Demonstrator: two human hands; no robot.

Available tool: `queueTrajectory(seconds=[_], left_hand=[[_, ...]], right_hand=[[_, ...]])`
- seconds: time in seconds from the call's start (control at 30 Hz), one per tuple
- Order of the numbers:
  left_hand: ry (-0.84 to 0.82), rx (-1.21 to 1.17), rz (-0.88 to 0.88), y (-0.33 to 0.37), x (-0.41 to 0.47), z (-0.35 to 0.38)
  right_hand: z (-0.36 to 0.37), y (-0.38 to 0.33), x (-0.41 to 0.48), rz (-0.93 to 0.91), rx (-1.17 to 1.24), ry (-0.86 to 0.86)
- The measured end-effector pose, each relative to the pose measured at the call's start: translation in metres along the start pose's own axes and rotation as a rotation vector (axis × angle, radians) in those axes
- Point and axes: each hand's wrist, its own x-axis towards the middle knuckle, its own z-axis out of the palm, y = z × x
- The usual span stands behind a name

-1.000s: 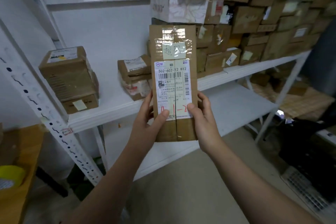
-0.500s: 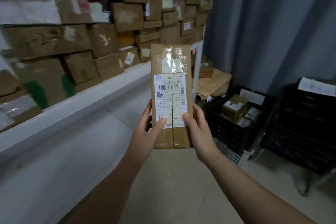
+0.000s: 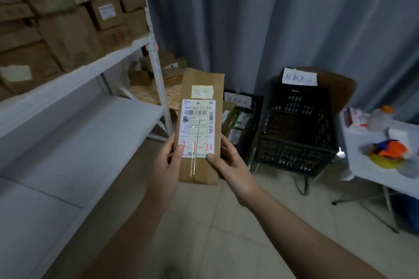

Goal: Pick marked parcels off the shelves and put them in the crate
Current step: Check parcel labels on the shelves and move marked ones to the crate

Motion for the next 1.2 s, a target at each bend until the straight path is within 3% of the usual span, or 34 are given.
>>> queueTrajectory(seconds=[0.27,0.53,0.9,1.2], left_hand=[[-0.065,0.09,-0.115,-0.047,0.135,0.014],[-0.297,0.15,-0.293,-0.091,0.272,0.029],[-0.598,0.085,-0.522,-0.146,0.399,0.145],[-0.687,0.164,-0.5,-0.218,0.481,0.262]], right_hand=[[-0.009,0.018,0.134,0.131,0.058,0.072],[-0.01,0.041,0.261,0.46,0.195,0.282],[-0.121,0.068,0.38,0.508,0.212,0.453],[-0.209,0.127,0.481,0.478,-0.022,0.545]])
